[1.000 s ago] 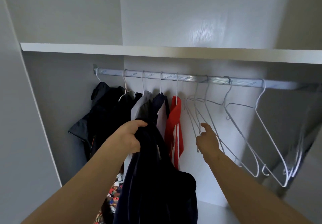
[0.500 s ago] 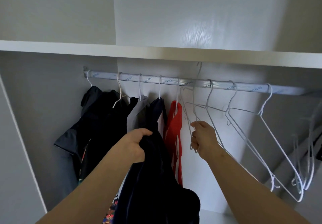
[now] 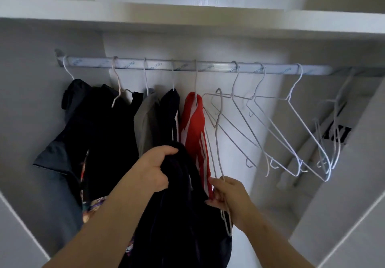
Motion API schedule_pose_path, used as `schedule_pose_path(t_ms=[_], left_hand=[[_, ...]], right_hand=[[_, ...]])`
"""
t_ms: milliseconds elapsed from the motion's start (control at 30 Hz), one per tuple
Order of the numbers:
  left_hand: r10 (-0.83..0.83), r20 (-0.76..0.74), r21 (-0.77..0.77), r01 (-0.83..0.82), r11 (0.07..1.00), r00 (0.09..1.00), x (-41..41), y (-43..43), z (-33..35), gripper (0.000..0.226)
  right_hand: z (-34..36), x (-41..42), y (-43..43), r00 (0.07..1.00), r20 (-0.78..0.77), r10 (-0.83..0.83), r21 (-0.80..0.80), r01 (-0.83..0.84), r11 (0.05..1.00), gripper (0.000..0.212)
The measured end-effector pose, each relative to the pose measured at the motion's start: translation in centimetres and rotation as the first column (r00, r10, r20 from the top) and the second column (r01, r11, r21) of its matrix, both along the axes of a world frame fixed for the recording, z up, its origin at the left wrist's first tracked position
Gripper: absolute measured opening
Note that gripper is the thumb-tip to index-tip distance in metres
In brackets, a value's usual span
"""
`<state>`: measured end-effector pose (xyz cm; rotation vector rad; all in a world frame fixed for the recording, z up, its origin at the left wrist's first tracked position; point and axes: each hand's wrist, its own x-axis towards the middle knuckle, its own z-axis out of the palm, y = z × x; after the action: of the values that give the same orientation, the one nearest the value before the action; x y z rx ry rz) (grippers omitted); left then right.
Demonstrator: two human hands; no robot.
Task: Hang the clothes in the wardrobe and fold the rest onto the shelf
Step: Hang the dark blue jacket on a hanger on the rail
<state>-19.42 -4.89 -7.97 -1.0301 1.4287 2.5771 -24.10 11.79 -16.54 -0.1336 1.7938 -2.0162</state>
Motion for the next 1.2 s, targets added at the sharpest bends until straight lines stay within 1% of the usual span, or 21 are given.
schedule_pose_path(t_ms=[33,133,167,300,367,433,533,567,600,667,700,733,767,833,900,967,1000,1067,1100,1167,1200], left_hand=[[-0.011,0.007,0.001,0.011,1.000,1.000,0.0,0.1,-0.6,0.009],[-0.042,0.026,0.006,0.041,0.999,0.999,0.2,0.9,-1.8,0.007],[-0.050,0.033,0.008,0.050,0.999,0.998,0.4,1.3,-2.3,0.008],[-0.075,0.056,-0.009,0.076,0.997,0.996,1.6,2.7,-4.1,0.023],[-0.069,0.061,-0.017,0.070,0.997,0.996,2.5,3.8,-5.0,0.027],[-0.090,0.070,-0.041,0.093,0.995,0.994,3.5,4.8,-5.9,0.028],[-0.142,0.061,-0.115,0.148,0.982,0.988,5.2,7.5,-7.5,0.031],[-0.155,0.056,-0.149,0.162,0.976,0.986,5.7,8.5,-8.1,0.032],[-0.167,0.049,-0.186,0.174,0.967,0.985,6.2,9.3,-8.5,0.033],[-0.167,0.049,-0.250,0.174,0.953,0.985,7.4,11.2,-9.5,0.032],[-0.156,0.051,-0.275,0.164,0.947,0.986,8.0,11.8,-10.1,0.033],[-0.138,0.059,-0.294,0.150,0.944,0.989,8.6,12.2,-10.7,0.034],[-0.112,0.069,-0.299,0.128,0.946,0.991,9.3,12.4,-11.4,0.034],[-0.048,0.099,-0.291,0.076,0.954,0.994,10.8,12.6,-12.5,0.034],[0.025,0.131,-0.277,0.012,0.961,0.991,12.5,12.7,-13.1,0.027],[0.073,0.142,-0.277,-0.031,0.960,0.987,14.0,12.8,-13.4,0.008],[0.094,0.134,-0.271,-0.055,0.961,0.987,14.7,12.9,-13.4,0.013],[0.146,0.125,-0.273,-0.107,0.956,0.981,15.7,12.9,-13.5,0.028],[0.167,0.129,-0.302,-0.122,0.945,0.978,16.1,12.9,-13.3,0.028],[0.222,0.127,-0.331,-0.170,0.928,0.967,16.5,12.9,-13.3,0.017],[0.244,0.143,-0.331,-0.186,0.925,0.959,16.7,13.0,-13.4,0.024]], right_hand=[[-1.0,0.9,0.2,1.000,0.018,-0.001,-0.004,0.001,1.000,0.032],[-2.9,2.9,1.1,0.999,0.022,-0.037,0.011,0.037,0.999,0.010],[-3.3,3.5,1.4,0.998,0.028,-0.056,0.014,0.055,0.998,0.009],[-5.2,5.8,3.2,0.993,-0.016,-0.115,0.035,0.115,0.993,0.038],[-6.2,7.2,4.5,0.995,-0.052,-0.084,0.062,0.087,0.994,0.049],[-6.9,8.6,5.8,0.997,-0.070,-0.011,0.087,0.017,0.996,0.050],[-8.0,10.9,8.6,0.999,-0.029,0.022,0.048,-0.020,0.999,0.032],[-8.3,11.7,9.6,1.000,-0.014,-0.016,0.031,0.016,0.999,0.026],[-8.6,12.3,10.3,0.996,0.001,-0.094,0.028,0.093,0.995,0.025],[-9.4,13.6,12.6,0.956,0.036,-0.292,0.045,0.290,0.956,0.034],[-9.7,13.9,13.6,0.930,0.054,-0.365,0.043,0.363,0.931,0.042],[-10.0,14.2,14.6,0.912,0.074,-0.403,0.028,0.402,0.915,0.051],[-10.2,14.4,15.4,0.907,0.093,-0.410,0.012,0.410,0.912,0.058],[-10.5,14.8,16.5,0.916,0.123,-0.381,-0.001,0.384,0.923,0.065],[-10.9,15.1,17.0,0.926,0.161,-0.342,-0.015,0.349,0.937,0.065],[-11.5,15.6,17.3,0.927,0.206,-0.314,0.004,0.320,0.947,0.058],[-11.7,15.9,17.3,0.933,0.210,-0.291,0.026,0.292,0.956,0.056],[-11.9,16.6,17.4,0.948,0.196,-0.252,0.085,0.240,0.967,0.060],[-11.9,17.0,17.4,0.947,0.193,-0.257,0.117,0.238,0.964,0.062],[-11.7,17.5,17.8,0.934,0.171,-0.314,0.173,0.286,0.943,0.061],[-11.5,17.5,18.2,0.929,0.144,-0.342,0.192,0.313,0.930,0.057]])
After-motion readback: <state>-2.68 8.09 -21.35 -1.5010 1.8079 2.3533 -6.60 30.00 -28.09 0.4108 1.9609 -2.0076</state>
